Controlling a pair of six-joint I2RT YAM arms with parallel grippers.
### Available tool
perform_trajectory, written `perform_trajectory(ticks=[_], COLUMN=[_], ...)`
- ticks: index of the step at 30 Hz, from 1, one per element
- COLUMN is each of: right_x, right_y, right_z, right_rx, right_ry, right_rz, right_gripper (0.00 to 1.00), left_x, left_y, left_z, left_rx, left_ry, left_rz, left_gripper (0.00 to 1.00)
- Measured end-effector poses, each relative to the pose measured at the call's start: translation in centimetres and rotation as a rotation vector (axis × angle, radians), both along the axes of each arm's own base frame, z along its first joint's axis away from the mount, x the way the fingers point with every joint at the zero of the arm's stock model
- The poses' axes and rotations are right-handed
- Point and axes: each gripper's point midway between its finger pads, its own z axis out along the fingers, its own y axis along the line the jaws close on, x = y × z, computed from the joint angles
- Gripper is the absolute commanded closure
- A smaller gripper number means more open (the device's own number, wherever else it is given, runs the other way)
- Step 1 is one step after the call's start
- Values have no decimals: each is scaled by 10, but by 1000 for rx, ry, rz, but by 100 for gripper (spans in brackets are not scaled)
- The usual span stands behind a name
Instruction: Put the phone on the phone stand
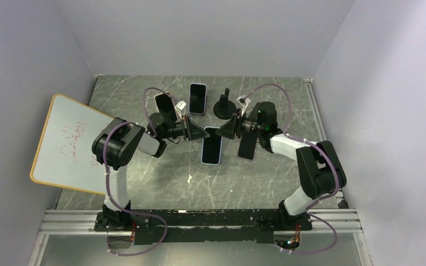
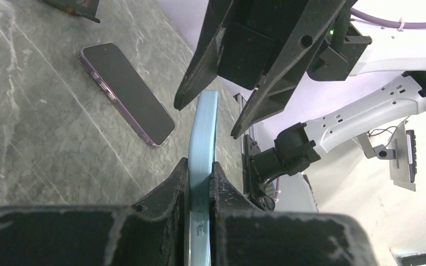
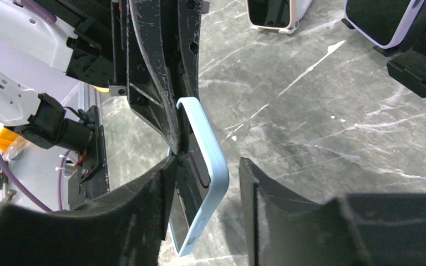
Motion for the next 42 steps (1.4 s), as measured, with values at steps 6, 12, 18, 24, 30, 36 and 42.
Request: perform_trajectory(ticks=[6,12,18,24,30,36,42], right_x=[1,-3,-1,22,39,79,119], right_y=[5,7,0,-40,-73,-126,-185], right_z=[-2,-3,-6,9,70,113,108], right_rx=[1,17,26,49,50,29,-39], right_ry=[6,29,40,31,-131,-231,-233], right_rz=[14,51,31,-128,-327,-526,-684], right_gripper=[100,100,100,100,100,100,100], left_x=[-3,-4,-3,6,21,31,37], left_y=[-1,1,-1,6,26,38,47], left_z=[-3,-4,3,42,110,132,110], left_rx=[4,6,-6,-46,-34,69,194], left_ry=[4,7,5,-124,-399,-514,-488], left_rz=[-13,-24,-16,50,222,343,387], left_gripper=[93,48,3,3,3,3,3])
